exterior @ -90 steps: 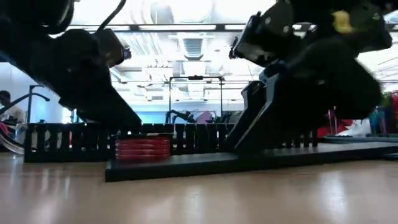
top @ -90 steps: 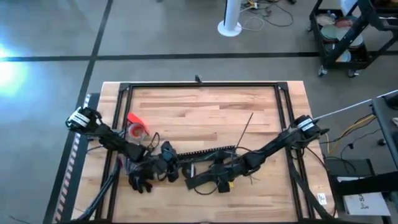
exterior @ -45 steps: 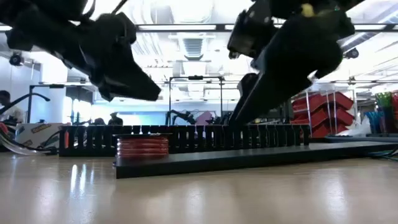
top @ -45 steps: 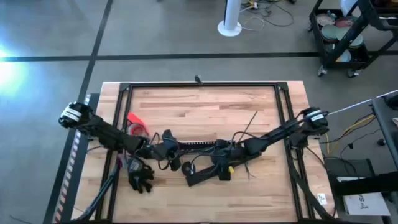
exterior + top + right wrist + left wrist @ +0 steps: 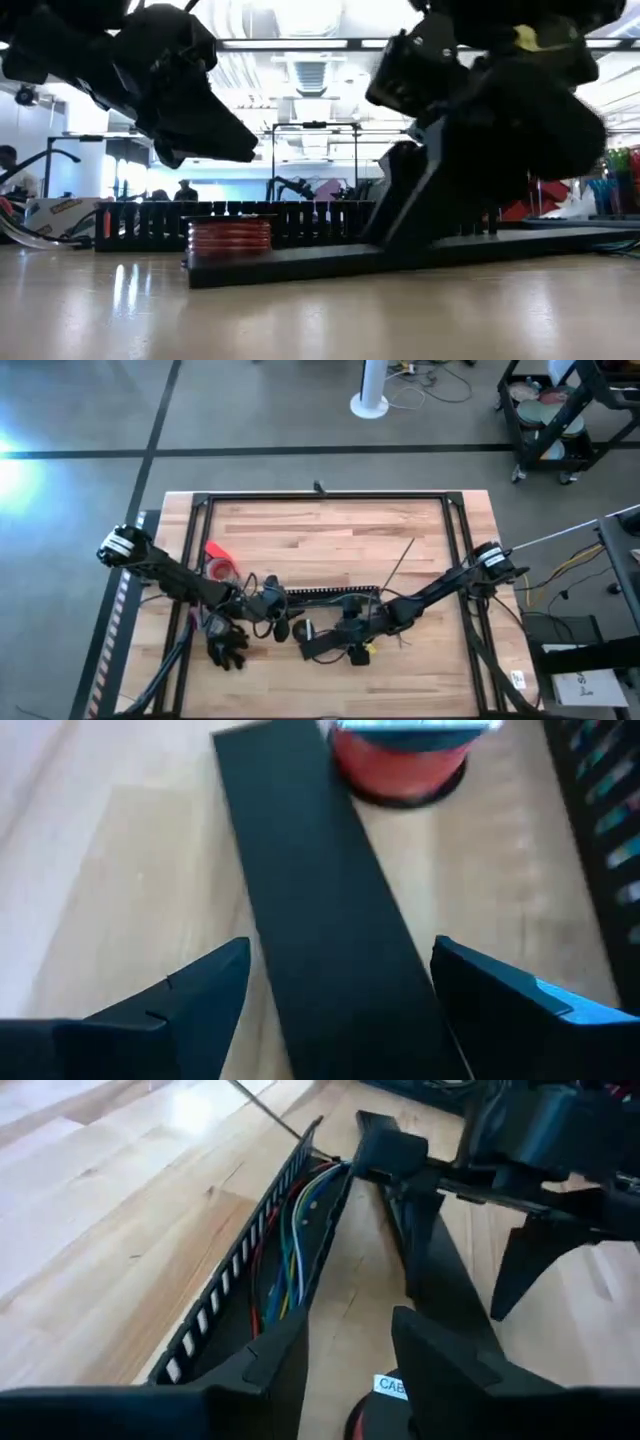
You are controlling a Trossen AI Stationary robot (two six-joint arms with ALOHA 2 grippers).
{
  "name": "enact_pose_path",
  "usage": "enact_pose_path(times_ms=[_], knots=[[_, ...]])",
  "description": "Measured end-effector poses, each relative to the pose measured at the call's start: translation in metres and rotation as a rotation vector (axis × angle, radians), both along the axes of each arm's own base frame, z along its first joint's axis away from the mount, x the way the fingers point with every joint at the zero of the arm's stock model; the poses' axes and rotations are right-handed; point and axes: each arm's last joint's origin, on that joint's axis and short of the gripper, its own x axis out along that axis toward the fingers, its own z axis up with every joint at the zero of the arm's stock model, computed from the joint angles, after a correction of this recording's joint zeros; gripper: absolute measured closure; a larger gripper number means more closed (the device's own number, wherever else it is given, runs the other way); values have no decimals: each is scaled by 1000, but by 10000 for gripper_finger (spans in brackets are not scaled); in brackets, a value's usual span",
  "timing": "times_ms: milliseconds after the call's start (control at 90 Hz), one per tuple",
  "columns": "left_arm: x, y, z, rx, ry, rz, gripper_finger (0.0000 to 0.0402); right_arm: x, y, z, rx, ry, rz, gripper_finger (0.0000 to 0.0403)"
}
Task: Ziptie cables
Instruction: Close the black cable duct
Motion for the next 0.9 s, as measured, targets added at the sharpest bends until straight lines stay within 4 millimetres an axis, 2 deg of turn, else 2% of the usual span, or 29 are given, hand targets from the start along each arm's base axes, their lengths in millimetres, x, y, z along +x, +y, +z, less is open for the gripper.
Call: enact_pose_path(times_ms=[289,411,522,589,733,856,900], knots=[[0,0,0,13,5,-6,263,-9,23,2,29,21,-67,125],[0,0,0,38,8,-18,265,-2,29,8,5,1,-19,124],[0,0,1,62,5,-30,270,8,35,21,-23,-77,52,114],[0,0,2,71,2,-36,272,14,35,21,-39,-121,83,107],[-2,-4,5,71,-12,-55,274,24,36,7,-72,-236,148,98],[-5,-12,8,69,-29,-90,271,30,29,-20,-41,-181,202,100],[-7,-15,9,66,-35,-102,270,34,26,-23,-10,-173,216,104]])
